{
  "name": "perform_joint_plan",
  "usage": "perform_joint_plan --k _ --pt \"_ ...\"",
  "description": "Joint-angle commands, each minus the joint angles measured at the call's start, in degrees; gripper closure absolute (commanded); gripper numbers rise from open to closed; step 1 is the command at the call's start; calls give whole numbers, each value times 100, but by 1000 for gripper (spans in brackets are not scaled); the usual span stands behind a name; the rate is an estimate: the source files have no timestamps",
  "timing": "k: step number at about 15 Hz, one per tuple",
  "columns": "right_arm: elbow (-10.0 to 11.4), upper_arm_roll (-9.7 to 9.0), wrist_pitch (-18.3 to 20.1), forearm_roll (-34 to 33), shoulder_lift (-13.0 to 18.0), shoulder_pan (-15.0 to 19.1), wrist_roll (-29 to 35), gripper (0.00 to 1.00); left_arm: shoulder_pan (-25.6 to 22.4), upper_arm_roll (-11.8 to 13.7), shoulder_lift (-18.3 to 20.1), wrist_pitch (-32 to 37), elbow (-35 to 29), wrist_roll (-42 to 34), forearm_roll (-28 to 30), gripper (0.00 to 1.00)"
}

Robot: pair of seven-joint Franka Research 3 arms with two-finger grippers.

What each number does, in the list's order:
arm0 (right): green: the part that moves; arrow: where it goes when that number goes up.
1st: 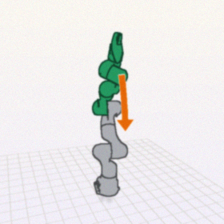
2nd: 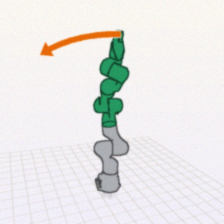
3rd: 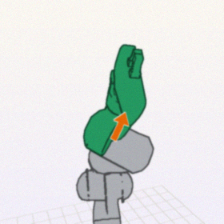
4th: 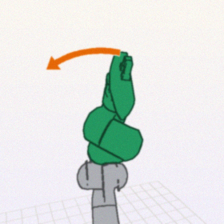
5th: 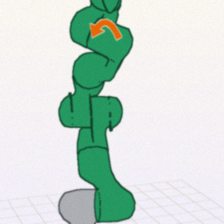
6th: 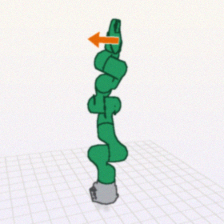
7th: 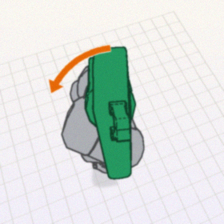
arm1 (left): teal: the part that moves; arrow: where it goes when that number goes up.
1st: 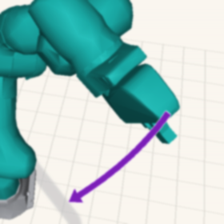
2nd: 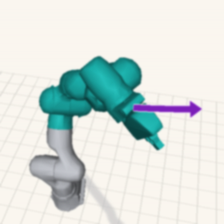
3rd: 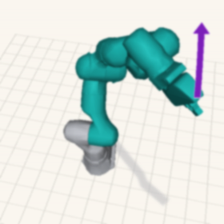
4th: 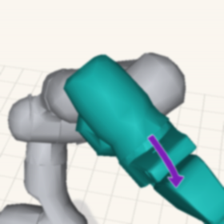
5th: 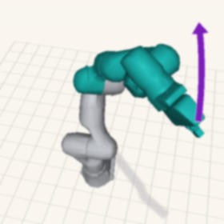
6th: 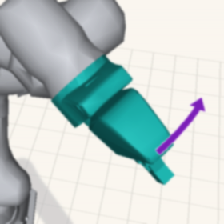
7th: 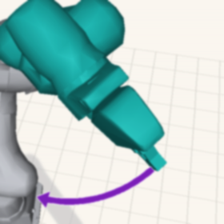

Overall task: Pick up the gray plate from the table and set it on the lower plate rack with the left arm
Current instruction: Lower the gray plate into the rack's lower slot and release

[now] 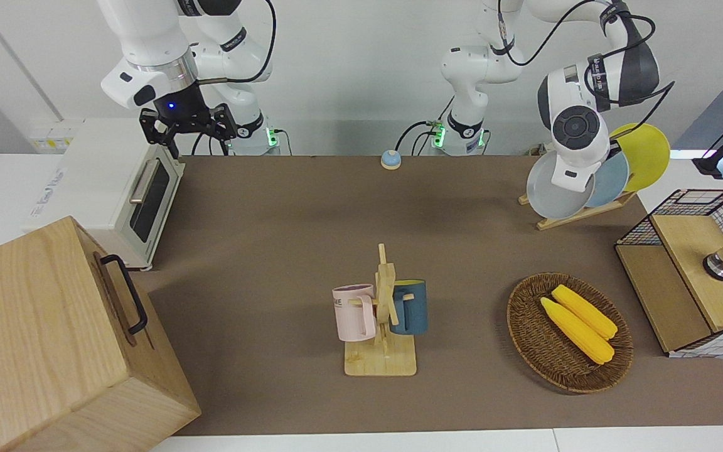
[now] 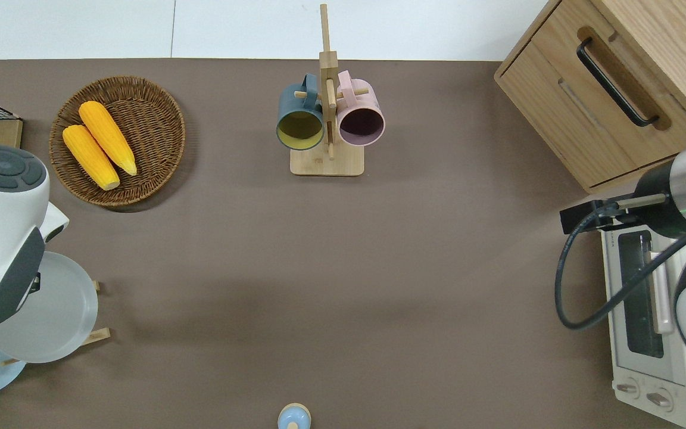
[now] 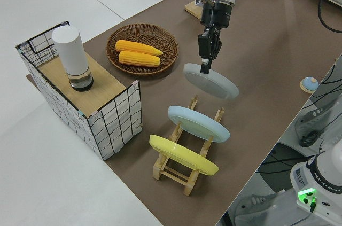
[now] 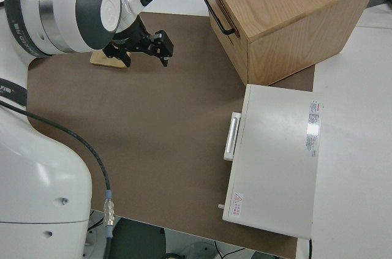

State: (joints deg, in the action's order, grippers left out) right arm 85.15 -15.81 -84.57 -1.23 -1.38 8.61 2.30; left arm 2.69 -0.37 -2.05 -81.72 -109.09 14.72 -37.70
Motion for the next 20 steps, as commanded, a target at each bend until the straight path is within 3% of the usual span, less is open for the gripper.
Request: perform_joint_plan --k 1,13,17,20 --pt "-51 -98 81 -8 7 106 69 17 29 45 -67 174 -129 57 -535 1000" --pt "-51 -98 81 -8 15 106 69 17 82 -25 -217 359 -534 1086 -511 1000" --pt "-51 -98 72 -8 7 106 69 17 82 -25 -278 359 -543 1103 -484 479" --pt "-51 -98 81 -8 15 106 69 17 82 -25 -269 341 -473 998 -257 365"
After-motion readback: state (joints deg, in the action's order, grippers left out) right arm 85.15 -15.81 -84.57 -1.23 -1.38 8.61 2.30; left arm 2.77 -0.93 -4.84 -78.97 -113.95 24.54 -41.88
